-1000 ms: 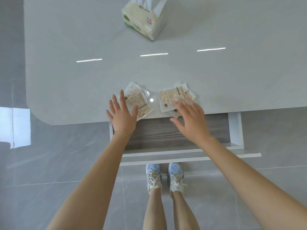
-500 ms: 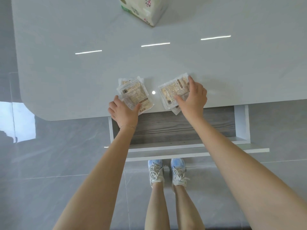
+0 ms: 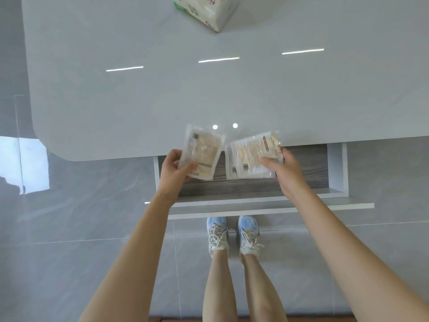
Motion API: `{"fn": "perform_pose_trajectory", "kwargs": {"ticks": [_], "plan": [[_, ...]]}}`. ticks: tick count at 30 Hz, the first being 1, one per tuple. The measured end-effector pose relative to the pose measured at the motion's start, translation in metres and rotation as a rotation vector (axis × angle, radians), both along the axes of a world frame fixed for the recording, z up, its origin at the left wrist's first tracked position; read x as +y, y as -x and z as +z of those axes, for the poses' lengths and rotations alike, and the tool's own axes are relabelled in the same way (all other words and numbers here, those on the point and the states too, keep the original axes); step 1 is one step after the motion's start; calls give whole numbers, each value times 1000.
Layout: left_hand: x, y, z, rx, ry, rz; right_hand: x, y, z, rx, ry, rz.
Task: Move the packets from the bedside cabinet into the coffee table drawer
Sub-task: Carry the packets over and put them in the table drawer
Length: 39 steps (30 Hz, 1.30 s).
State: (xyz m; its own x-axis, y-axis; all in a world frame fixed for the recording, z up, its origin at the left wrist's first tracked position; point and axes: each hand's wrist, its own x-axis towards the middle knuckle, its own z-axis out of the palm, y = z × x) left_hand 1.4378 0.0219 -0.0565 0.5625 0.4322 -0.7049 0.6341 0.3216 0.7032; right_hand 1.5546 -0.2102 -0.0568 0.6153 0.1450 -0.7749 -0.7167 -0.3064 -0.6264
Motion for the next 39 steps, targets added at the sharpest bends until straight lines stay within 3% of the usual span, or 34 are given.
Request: {"fn": "perform_pose_trajectory", "kwargs": {"ticks": [4,11,15,19,24,30,34,39], "plan": [[6,30,-22,190,117,-232,-17,20,-20,165,90,74],[14,40,-95,384,92,-8,7,29,-95,289,70,-210],[19,36,-131,478,-23,-30,22,27,-134,254,151,-159],[16,36,-147,509,-263,-199,30,34,-150,222,245,-42],[10,37,-136,511,-412,-274,35,46,-142,11,404,169],[3,40,-58,286,-477,-267,32,62,-72,-286,504,568],[-7,59,21,293,-751,-511,40,85,18,-535,581,968],[-15,89,134,309,-1005,-656,55,96,148,-640,651,1194]]}}
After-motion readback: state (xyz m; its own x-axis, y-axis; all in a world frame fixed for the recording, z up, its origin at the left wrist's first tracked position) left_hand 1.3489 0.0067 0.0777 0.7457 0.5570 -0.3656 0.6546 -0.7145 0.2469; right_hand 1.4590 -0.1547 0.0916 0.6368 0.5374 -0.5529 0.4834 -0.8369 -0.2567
